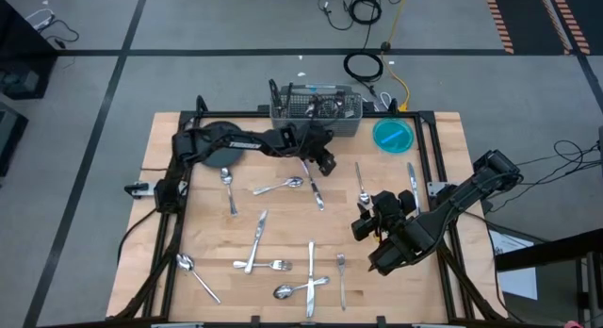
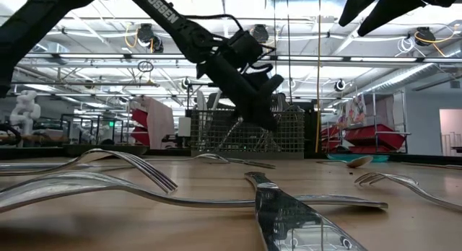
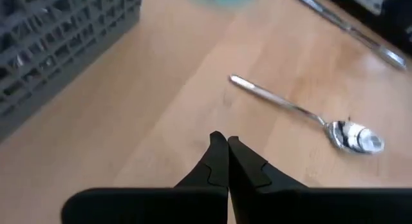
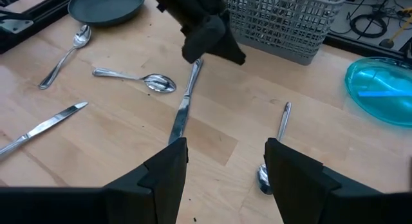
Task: Sort silverware
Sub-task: Put the table knife into the silverware organizer
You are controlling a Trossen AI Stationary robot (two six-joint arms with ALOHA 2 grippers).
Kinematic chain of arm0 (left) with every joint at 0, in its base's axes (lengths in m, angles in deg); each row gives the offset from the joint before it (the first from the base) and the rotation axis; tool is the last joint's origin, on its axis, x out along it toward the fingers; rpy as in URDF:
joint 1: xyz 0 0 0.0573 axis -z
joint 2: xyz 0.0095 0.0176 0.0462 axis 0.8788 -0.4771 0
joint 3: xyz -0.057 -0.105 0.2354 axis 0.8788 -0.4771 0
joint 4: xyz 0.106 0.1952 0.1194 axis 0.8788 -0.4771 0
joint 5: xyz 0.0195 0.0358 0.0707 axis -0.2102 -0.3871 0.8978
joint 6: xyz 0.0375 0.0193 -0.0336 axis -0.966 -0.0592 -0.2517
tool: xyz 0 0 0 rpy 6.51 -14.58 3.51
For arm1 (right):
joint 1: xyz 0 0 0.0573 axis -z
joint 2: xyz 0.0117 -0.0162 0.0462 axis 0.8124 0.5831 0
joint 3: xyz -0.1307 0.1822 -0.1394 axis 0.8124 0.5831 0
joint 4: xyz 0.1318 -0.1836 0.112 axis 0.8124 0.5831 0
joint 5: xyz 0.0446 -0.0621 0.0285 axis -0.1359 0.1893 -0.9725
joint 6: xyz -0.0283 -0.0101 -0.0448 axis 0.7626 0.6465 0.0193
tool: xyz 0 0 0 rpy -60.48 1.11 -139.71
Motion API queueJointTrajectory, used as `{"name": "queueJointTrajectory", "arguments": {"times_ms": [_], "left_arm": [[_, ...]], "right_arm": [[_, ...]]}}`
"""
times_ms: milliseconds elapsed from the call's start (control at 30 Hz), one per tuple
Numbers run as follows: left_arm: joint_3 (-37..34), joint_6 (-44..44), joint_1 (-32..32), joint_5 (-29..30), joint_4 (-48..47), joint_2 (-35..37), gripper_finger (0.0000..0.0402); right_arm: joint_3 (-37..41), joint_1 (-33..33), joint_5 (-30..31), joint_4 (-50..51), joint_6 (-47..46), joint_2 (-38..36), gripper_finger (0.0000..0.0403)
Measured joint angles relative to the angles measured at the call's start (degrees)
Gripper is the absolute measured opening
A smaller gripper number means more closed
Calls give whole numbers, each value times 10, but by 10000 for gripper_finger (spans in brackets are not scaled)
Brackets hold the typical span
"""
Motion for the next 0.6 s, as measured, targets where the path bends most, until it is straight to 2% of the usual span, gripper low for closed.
{"name": "queueJointTrajectory", "arguments": {"times_ms": [167, 367, 500, 600], "left_arm": [[1, 28, 35, -13, 16, 1, 0], [-5, -4, 126, -20, -42, 31, 0], [-54, 2, 197, -15, -40, 59, 0], [-103, 24, 220, 33, 8, 103, 0]], "right_arm": [[0, 0, 0, -2, 3, 0, 196], [0, 0, -29, -8, 15, 0, 196], [0, -5, -45, -9, 15, 0, 196], [0, -8, -45, -9, 15, 0, 196]]}}
